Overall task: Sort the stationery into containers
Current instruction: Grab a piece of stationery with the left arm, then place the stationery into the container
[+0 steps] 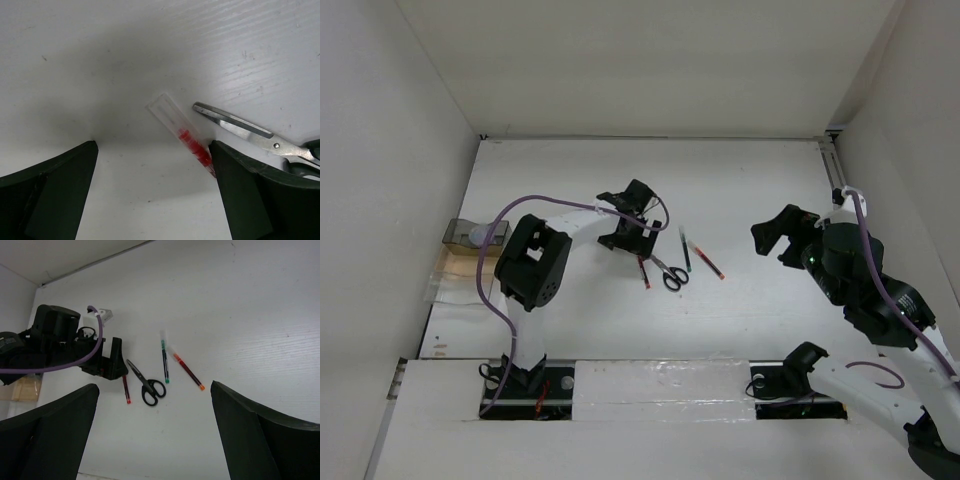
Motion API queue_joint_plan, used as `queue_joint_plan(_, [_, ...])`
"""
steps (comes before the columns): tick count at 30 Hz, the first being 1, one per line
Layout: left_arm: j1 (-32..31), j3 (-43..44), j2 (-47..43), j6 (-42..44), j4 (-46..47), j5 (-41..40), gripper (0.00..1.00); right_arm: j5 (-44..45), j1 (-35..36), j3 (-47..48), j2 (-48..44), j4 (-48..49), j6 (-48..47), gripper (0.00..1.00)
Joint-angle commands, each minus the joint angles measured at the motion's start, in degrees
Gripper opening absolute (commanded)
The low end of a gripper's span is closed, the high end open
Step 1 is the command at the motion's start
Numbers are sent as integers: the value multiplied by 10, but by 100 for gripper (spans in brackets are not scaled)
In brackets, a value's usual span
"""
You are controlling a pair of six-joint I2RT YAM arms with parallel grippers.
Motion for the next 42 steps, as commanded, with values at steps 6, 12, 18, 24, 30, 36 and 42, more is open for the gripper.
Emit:
queue_joint_plan(6, [-49, 13, 31, -6, -16, -45, 82, 17, 1, 1, -9, 22, -17, 100])
queue_joint_plan(12, [-49, -1, 26, -6, -11, -63, 58, 17, 1, 6, -28, 17, -17, 100])
queue_joint_plan(18, [-49, -7, 32, -6, -11, -69, 18, 17, 1, 6, -33, 7, -17, 100])
queue_joint_plan(24, [-40, 33, 44, -1, -25, -74, 0, 17, 1, 12, -38, 1, -17, 100])
queue_joint_plan(30, [40, 106, 29, 11, -75, -73, 0, 17, 1, 17, -38, 1, -17, 100])
queue_joint_plan(36, [123, 215, -20, 70, -119, -54, 0, -20, 1, -16, -13, 55, -27, 100])
queue_joint_plan(42, [268, 277, -76, 146, -171, -22, 0, -61, 1, -36, 31, 81, -33, 100])
